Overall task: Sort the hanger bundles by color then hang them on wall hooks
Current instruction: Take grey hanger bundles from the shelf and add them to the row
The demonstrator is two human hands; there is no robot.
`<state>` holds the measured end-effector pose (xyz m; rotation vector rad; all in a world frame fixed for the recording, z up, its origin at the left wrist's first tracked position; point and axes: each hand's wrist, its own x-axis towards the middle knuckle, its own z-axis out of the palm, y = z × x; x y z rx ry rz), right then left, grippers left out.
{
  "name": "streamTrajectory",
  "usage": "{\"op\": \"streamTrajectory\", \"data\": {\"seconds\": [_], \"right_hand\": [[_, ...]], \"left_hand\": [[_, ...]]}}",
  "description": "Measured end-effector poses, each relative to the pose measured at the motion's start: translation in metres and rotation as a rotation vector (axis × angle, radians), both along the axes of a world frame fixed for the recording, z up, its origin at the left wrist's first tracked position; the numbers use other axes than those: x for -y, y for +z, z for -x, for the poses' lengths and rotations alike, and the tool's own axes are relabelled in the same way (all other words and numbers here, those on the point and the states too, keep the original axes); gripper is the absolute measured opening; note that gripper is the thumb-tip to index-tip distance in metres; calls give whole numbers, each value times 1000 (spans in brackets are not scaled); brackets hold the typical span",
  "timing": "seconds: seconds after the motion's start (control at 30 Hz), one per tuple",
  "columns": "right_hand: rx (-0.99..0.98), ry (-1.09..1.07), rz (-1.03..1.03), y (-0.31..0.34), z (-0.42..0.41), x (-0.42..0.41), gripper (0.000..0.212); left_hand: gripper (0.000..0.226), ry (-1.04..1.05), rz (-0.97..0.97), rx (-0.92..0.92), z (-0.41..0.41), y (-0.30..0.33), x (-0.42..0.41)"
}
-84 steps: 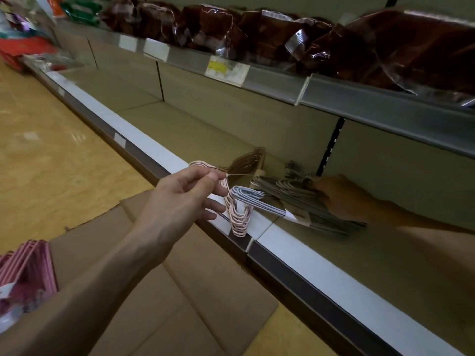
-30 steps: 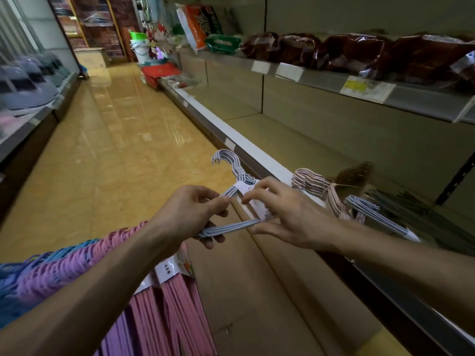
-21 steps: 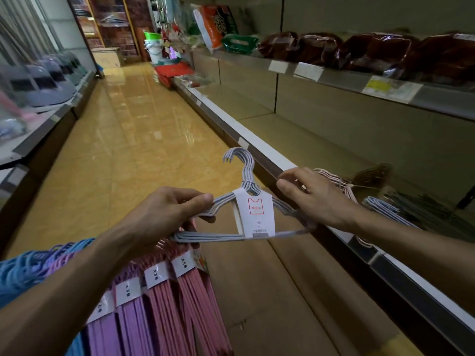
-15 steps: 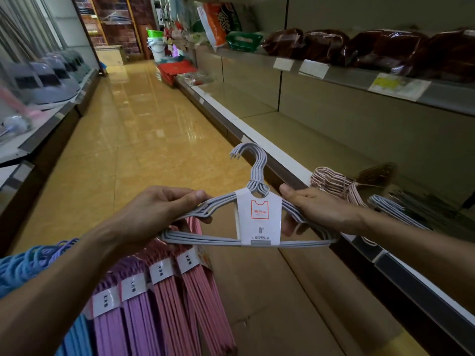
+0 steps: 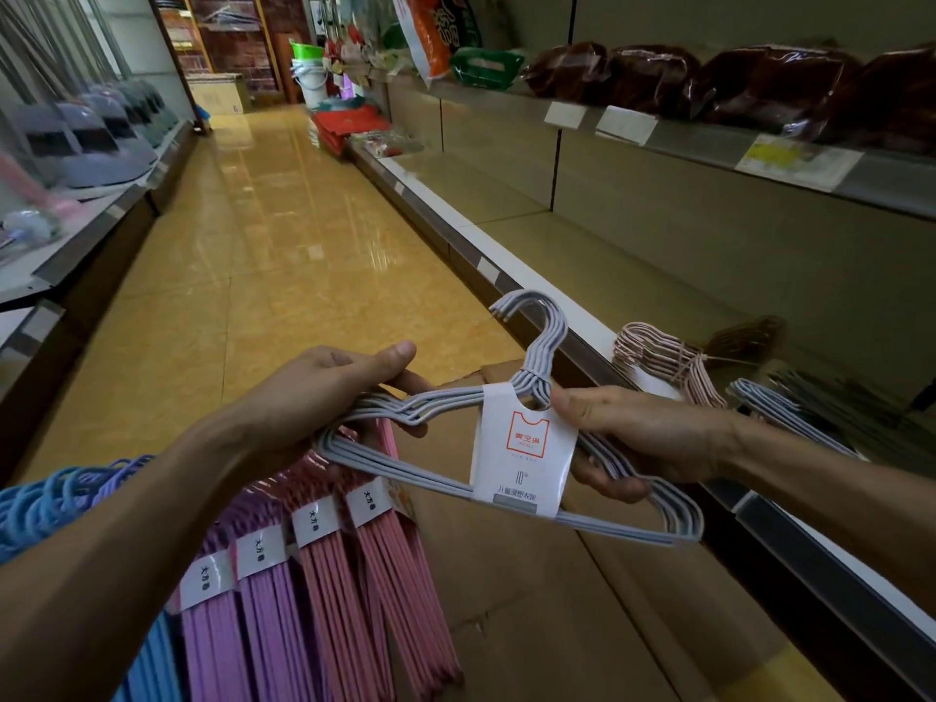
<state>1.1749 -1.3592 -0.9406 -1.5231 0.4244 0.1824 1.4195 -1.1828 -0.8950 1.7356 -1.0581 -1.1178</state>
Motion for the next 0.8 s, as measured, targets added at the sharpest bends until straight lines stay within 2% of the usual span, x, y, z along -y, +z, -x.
{"op": "streamTrajectory", "data": {"seconds": [0.13, 0.23, 0.37, 0.43, 0.63, 0.8], "right_hand": [[10, -114, -37, -6, 3, 0, 49], [17, -269, -21, -11, 6, 3, 52], [24, -437, -32, -22, 3, 4, 32], [28, -494, -44, -33, -2, 1, 29], [5, -550, -106, -72, -28, -20, 36], [-19, -584, -23, -109, -69, -48, 27]], "left_hand": [[54, 98, 9, 69, 2, -5, 10], [46, 251, 47, 47, -1, -8, 19], [41, 308, 57, 130, -11, -10, 21], [40, 312, 63, 139, -14, -11, 19], [35, 338, 110, 104, -13, -13, 17], [33, 378, 142, 34, -13, -16, 20]]}}
